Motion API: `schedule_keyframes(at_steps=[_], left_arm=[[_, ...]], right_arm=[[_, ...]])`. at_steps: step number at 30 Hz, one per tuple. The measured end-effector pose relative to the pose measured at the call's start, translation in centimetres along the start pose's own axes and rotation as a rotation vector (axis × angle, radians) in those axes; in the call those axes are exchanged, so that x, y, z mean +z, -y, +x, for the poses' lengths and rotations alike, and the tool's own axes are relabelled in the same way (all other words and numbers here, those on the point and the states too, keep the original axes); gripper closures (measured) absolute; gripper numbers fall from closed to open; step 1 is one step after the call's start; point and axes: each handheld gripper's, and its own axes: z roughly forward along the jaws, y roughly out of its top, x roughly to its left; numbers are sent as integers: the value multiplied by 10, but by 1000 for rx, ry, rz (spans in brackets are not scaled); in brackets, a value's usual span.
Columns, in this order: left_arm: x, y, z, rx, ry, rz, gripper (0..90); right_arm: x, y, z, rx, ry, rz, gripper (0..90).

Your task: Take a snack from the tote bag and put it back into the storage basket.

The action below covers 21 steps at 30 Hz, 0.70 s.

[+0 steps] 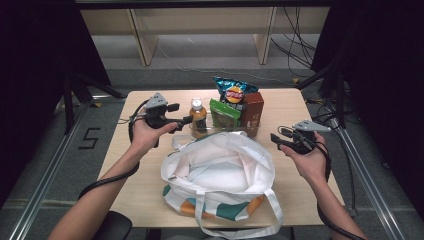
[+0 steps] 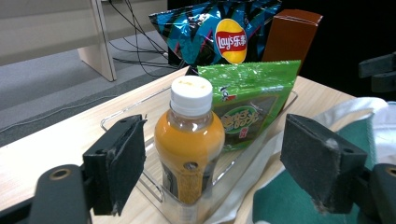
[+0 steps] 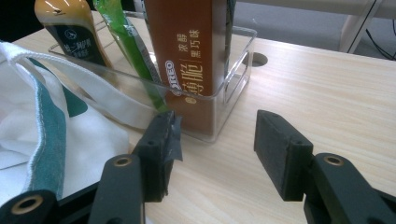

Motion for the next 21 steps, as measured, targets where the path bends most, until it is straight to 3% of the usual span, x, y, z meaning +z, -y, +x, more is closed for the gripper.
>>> schedule_keyframes(at_steps=[1, 2, 3, 5, 8, 11, 13, 20, 21], left_arm=[[-2, 1, -1, 1, 5, 1, 209], [-3, 1, -2, -1, 11, 0, 209], [-5, 2, -2, -3, 9, -1, 209], [-8, 3, -5, 0, 13, -6, 209], [-12, 6, -7, 12, 14, -12, 208], [-18, 11, -11, -16, 22, -12, 208], [-21, 14, -13, -4, 23, -6, 207], [-28, 25, -20, -12, 12, -3, 204], [-29, 27, -21, -17, 9, -3, 204]], right_arm=[[1, 0, -1, -18, 12, -24, 494], [0, 0, 0, 4, 0, -4, 494], [1, 0, -3, -25, 0, -10, 494], [1, 0, -3, -31, 3, -14, 494], [-1, -1, -1, -10, 4, 0, 493], [-1, -1, -2, -25, 2, -8, 492], [-2, -1, 0, 8, -1, 1, 491], [-2, -1, 1, 8, 6, -2, 491], [-2, -1, -1, -19, 9, -5, 491]])
